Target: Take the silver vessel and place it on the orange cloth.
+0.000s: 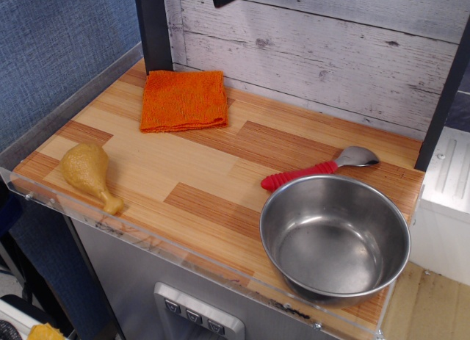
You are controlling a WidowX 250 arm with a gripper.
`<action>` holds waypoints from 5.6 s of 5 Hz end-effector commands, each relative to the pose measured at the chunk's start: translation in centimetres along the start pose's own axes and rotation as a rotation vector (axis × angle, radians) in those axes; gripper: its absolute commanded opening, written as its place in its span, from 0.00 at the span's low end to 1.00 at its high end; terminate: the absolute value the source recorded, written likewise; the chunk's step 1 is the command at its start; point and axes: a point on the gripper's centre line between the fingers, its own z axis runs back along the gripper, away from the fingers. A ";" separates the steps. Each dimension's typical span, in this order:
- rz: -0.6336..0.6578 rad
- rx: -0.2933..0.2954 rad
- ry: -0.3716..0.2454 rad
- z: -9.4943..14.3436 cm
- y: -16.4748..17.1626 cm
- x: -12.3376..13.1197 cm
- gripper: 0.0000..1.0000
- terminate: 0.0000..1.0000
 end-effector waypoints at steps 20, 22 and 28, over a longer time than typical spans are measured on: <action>-0.143 0.075 -0.057 -1.5 -9.9 -4.2 0.00 0.00; -0.023 0.118 -0.048 -0.4 -4.2 -5.5 0.00 0.00; 0.216 0.118 0.066 -5.5 8.3 -6.9 0.00 0.00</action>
